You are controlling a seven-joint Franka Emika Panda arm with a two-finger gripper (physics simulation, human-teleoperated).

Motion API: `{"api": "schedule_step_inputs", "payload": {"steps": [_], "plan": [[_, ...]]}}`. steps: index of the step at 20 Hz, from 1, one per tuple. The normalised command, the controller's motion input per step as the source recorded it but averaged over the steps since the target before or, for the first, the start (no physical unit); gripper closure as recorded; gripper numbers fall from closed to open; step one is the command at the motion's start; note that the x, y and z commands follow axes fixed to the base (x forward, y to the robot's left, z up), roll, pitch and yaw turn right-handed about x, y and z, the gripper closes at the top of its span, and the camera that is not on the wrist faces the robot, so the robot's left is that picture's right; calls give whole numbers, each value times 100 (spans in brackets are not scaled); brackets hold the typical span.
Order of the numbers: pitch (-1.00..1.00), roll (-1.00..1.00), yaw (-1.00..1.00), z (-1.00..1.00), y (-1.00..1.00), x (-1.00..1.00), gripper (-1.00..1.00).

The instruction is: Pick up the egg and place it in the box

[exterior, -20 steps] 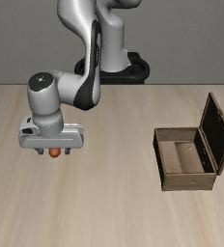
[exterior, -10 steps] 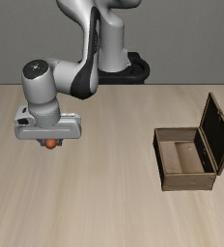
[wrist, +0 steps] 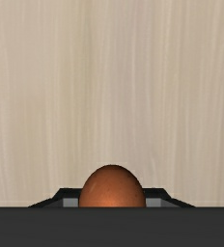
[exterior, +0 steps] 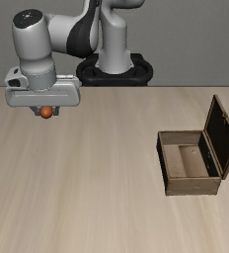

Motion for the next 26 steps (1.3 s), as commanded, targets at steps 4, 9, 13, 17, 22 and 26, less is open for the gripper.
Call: {"api": "schedule_step_inputs", "payload": {"steps": [4, 9, 13, 17, 22, 26], "plan": [[0, 0, 0, 0, 100, 0, 100], [0, 0, 0, 0, 100, 0, 100], [0, 0, 0, 0, 100, 0, 100], [0, 0, 0, 0, 100, 0, 100], [0, 0, 0, 0, 100, 0, 100], [0, 0, 0, 0, 100, 0, 100]]}}
